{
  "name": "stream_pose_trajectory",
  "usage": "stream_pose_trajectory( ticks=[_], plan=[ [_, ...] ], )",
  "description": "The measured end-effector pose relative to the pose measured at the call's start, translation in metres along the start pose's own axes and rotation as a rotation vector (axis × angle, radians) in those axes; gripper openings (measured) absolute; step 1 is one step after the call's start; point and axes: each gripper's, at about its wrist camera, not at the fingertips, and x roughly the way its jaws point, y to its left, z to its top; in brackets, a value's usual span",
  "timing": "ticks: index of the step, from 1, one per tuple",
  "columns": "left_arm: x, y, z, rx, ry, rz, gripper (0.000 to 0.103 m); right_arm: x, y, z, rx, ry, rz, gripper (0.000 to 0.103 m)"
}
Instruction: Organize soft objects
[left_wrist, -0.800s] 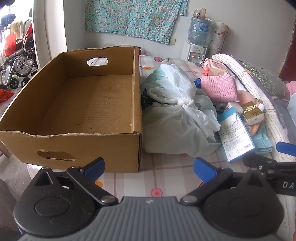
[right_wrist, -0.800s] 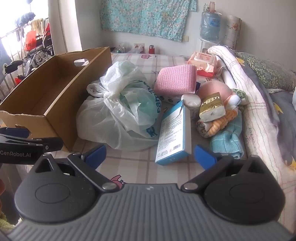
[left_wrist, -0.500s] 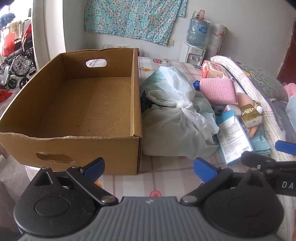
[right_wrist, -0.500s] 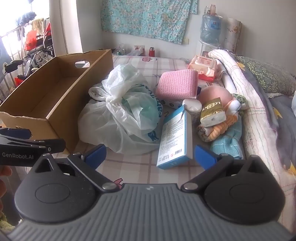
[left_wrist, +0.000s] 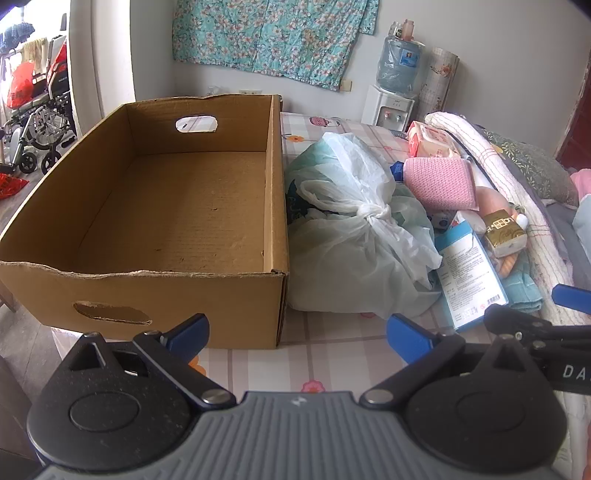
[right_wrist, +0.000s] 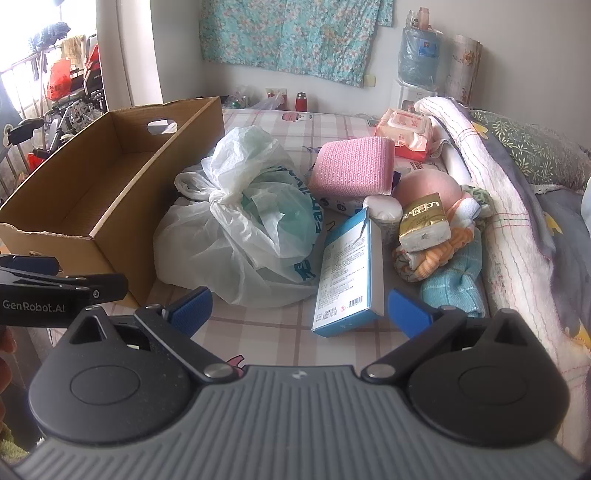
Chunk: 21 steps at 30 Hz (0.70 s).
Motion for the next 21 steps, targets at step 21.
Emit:
stream_pose_trajectory(
  ticks=[21],
  plan=[
    [0.0009,-0.0037,-0.0009,0.013,0.007,0.002,0.103,0.0026,-0.0017,-0.0029,0.004,0.004,-0.003,0.102]
  ],
)
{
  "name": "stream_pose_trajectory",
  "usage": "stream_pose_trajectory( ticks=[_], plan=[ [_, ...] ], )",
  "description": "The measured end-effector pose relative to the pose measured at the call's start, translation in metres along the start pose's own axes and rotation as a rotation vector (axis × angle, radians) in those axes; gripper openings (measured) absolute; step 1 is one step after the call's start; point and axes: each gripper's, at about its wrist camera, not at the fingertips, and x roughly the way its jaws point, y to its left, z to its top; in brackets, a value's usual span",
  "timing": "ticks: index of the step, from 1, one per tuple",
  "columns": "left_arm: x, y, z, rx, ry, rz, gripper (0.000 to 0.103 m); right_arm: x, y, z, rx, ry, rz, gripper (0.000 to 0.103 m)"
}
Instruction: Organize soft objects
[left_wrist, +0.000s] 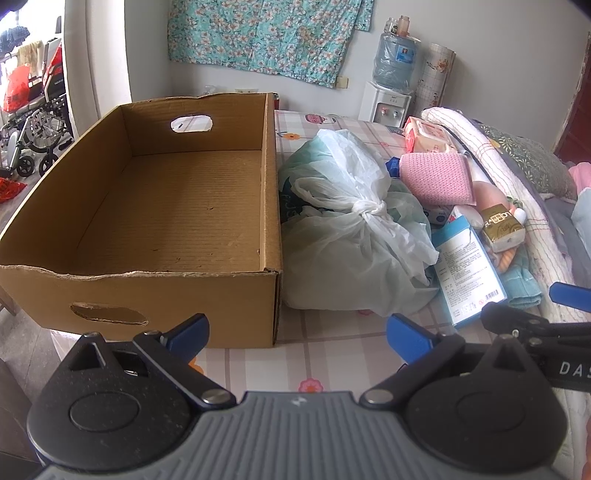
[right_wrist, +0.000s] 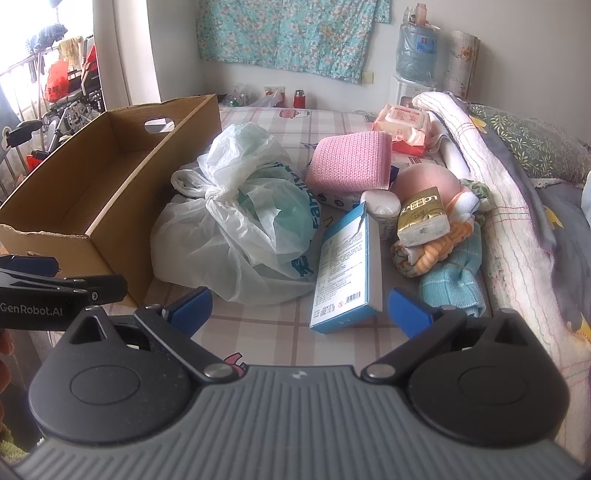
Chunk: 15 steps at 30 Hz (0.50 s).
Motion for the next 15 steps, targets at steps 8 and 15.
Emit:
stream_pose_trajectory(
  ticks=[8,15],
  plan=[
    [0.0012,-0.0014,0.0001,0.002,0.002,0.001,0.103,0.0011,-0.0002,-0.0021,0.002,0.002,0.001,0.102],
    [0.0014,-0.0018,-0.0008,0.004,0.002,0.001,0.103,0.0029,0.0004,-0.0036,0.003,0.004,0.003,0.102]
  ],
)
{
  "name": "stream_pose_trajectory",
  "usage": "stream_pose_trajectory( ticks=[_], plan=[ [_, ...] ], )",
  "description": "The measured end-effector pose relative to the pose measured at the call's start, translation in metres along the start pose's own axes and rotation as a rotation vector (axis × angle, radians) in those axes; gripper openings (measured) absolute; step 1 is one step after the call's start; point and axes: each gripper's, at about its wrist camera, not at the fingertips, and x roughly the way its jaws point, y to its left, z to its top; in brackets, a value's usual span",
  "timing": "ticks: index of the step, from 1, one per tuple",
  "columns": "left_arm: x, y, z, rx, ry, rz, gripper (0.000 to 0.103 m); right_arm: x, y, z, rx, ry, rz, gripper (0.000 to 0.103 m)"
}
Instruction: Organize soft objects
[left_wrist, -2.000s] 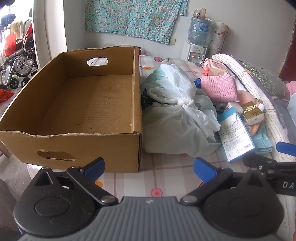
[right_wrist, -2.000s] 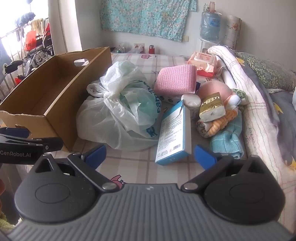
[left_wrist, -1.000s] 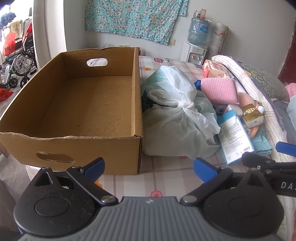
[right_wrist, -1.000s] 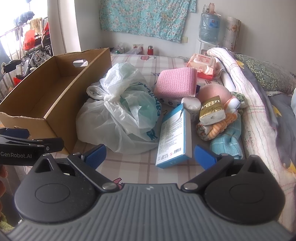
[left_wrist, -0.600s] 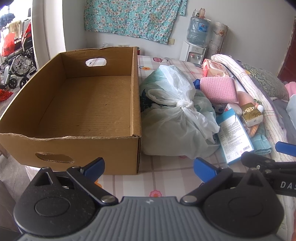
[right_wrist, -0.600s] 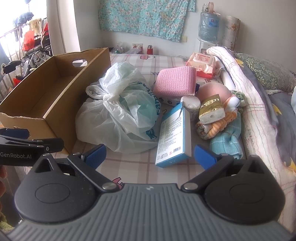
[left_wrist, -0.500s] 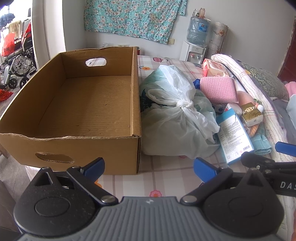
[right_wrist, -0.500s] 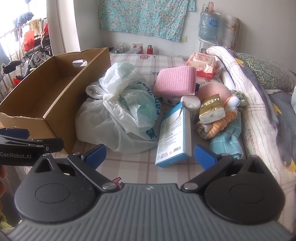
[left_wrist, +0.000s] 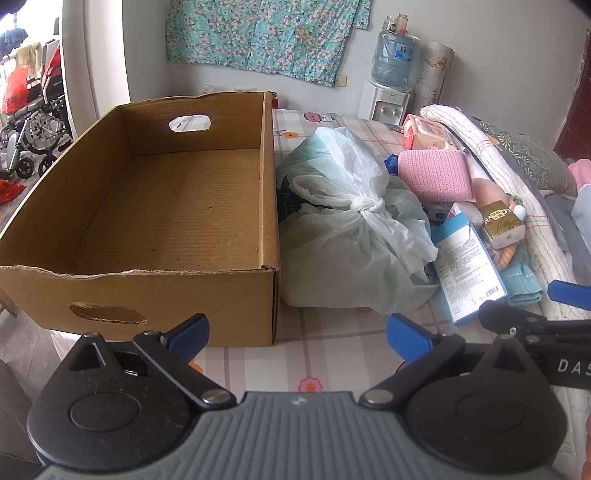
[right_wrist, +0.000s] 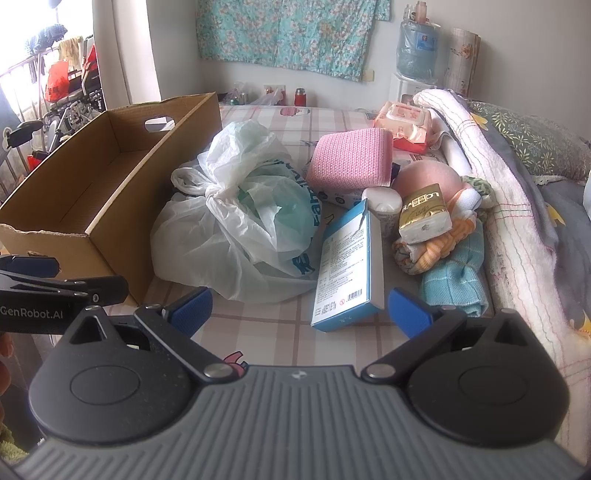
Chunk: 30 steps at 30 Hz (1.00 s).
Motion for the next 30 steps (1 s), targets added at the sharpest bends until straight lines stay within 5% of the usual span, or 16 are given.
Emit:
stream_pose_trajectory(
  ticks=[30],
  plan=[
    [-0.0001,-0.0011,0.0,0.001,0.001,0.003,0.103,0.0015,-0.0003,0.0008,0.006,0.006,0.003,0.102]
  ],
)
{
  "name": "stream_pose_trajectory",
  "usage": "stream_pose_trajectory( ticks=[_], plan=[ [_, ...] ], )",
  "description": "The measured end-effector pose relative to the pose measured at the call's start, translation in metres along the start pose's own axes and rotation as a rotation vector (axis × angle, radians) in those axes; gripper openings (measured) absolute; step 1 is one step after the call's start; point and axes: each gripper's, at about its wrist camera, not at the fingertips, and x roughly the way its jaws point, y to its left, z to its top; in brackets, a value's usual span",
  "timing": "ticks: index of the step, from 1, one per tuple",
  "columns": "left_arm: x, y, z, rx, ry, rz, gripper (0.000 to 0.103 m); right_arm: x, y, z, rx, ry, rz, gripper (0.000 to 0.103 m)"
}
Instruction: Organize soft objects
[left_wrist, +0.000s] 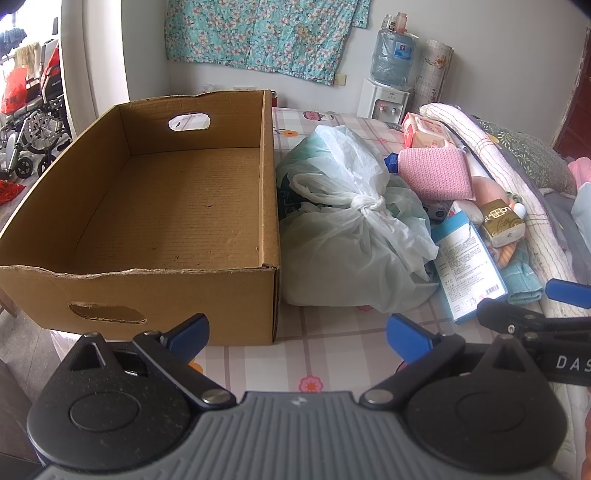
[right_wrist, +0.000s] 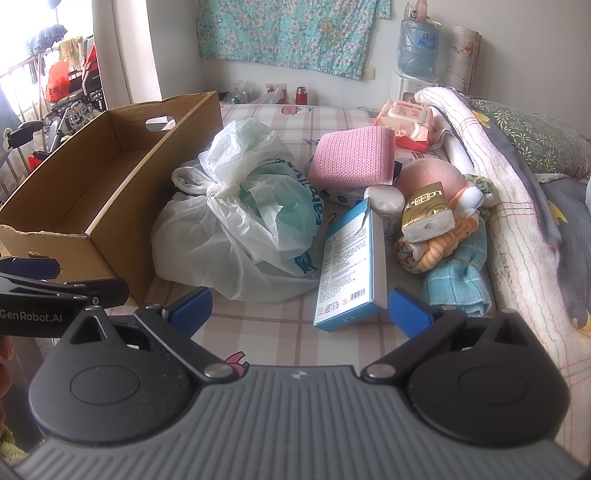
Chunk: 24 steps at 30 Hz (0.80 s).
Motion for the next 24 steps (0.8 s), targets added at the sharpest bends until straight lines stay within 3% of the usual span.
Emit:
stream_pose_trajectory(
  ticks=[15,21,24],
  plan=[
    [-0.001,-0.008,-0.004,0.04,-0.007,-0.029,0.103,-0.003,-0.004,-0.001,0.034,-0.008,-0.003,0.102],
    [-0.002,-0.019,0.0,0.086,0.0,-0.051,0.103,-0.008,-0.019,-0.004,0.08,-0.063,-0.034,0.102],
    [-0.001,-0.024,0.003,0.099,0.018,-0.1,0.103,-0.012,-0.031,-0.003,0.096,-0.121,-0.075,0.102]
  ],
)
